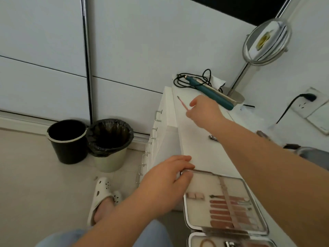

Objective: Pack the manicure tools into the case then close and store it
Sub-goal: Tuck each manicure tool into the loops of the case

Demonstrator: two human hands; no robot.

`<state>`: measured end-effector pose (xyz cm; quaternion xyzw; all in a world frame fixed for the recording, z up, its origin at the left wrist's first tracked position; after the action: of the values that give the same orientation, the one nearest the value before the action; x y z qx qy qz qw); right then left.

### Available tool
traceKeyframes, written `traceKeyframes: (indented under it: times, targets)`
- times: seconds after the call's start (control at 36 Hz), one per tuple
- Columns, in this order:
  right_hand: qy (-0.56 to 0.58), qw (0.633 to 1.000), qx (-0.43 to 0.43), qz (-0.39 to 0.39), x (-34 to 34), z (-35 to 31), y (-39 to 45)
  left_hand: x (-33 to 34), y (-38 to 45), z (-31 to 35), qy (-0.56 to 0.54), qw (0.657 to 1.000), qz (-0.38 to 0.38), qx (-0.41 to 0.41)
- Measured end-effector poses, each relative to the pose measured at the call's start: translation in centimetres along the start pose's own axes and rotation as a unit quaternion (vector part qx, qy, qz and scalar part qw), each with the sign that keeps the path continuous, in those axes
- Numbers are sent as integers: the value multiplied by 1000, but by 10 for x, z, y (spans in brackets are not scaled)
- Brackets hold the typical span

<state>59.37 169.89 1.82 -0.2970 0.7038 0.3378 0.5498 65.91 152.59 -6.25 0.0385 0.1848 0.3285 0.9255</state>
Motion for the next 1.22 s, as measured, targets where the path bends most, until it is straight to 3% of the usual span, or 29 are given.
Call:
traceKeyframes:
  times: [0.08,0.17,0.25,0.44,0.53,0.94,1.06,1.22]
  targets:
    - [109,994,-18,4,-9,5,-48,-2,0,4,-35,998,-18,-40]
    - [126,991,-44,6,-20,17,-101,-11,1,13,-83,991,-31,-96]
    - [181,982,-56,6,-33,30,-146,-22,-1,25,-105,989,10,-107]
    - [294,951,-87,-26,-35,50,-213,-13,-31,51,-210,970,122,-14]
    - [318,943,-94,-15,-32,58,-226,-6,-42,55,-221,968,120,2]
    - [374,926,-37,-27,-36,103,-235,31,-46,68,-142,986,91,12]
    - [328,944,-19,10,-36,121,-231,33,-41,67,14,996,87,18]
    - [233,971,27,52,-28,146,-228,33,-42,63,171,983,59,38]
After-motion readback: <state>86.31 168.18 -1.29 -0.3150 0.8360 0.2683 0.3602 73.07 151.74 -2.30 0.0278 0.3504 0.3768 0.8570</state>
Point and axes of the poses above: each hand's wrist, its own y-axis towards the middle knuckle, its own x-axis out of the palm, z = x × y, the point moved 5 cm from there along y, towards the middle knuckle, and after that the axes turned 9 degrees about -y, right-handed, at the moved point
